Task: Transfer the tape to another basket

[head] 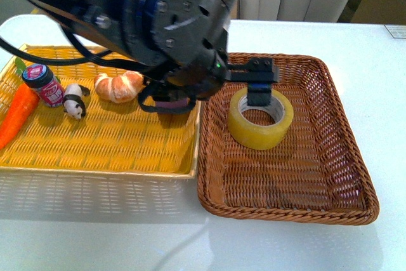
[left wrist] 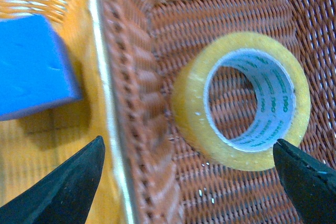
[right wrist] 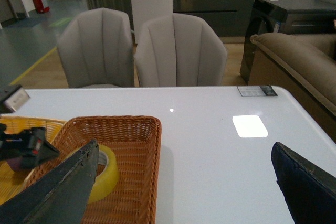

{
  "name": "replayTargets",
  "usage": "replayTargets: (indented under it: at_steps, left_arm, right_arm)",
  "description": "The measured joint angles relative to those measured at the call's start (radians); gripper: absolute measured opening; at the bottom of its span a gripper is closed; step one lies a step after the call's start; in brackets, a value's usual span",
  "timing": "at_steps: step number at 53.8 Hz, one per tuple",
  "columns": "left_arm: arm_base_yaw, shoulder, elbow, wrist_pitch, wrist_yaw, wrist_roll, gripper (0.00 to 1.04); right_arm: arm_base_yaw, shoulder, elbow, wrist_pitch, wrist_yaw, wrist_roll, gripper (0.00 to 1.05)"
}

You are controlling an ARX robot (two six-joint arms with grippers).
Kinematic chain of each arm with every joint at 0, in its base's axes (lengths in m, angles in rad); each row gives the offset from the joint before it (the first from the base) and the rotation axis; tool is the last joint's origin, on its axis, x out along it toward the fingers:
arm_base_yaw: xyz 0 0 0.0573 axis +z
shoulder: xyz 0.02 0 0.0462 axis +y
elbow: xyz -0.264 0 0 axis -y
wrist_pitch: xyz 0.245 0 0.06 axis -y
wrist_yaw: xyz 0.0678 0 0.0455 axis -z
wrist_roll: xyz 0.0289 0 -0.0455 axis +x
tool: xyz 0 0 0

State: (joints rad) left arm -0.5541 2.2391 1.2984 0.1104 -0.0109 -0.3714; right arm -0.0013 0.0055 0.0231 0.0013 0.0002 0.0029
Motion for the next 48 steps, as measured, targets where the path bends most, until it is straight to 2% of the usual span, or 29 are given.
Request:
replayTargets:
  at_steps: [13,21,26,28,31,34,39,42,48]
  left_arm:
    - [0.13,-0.259,-0.25,0.166,-0.026,0.015,0.96]
    - [0.237,-0.541,-0.512,0.252,0.029,-0.037,0.96]
    - [0.275,-0.714,-0.664,0.264,0.053,-0.078,0.96]
    - [0.275,-0.74,-0.72,0.369,-0.023,-0.04,0.91]
    - [0.283,-0.797,-0.855,0.635,-0.161,0.078,0.8]
    - [0.314,-0.911,-0.985,0.785,-0.197,0.195,0.69]
    - [0.368,-1.144,-1.106,0.739,-0.174,0.288,0.54]
    - [0.392,-1.27,-1.159,0.705,-0.143,0.326,0.39]
    - [0.425,-1.358,-1.195,0.656,-0.118,0.348,0.18]
  right_arm:
    - [0.0,0.0,0.0,0.0,0.0,0.0,0.96]
    - [0.0,0.0,0.0,0.0,0.0,0.0,0.96]
    - [0.0,0.0,0.0,0.0,0.0,0.0,0.96]
    - [0.0,0.0,0.0,0.0,0.0,0.0,0.96]
    - [0.0,0.0,0.0,0.0,-0.003,0.0,0.96]
    - [0.0,0.0,0.0,0.0,-0.002,0.0,0.96]
    - [0.0,0.0,0.0,0.0,0.0,0.0,0.96]
    - [0.0,0.0,0.0,0.0,-0.001,0.0,0.96]
    - [0.0,-0.001,0.0,0.0,0.0,0.0,0.96]
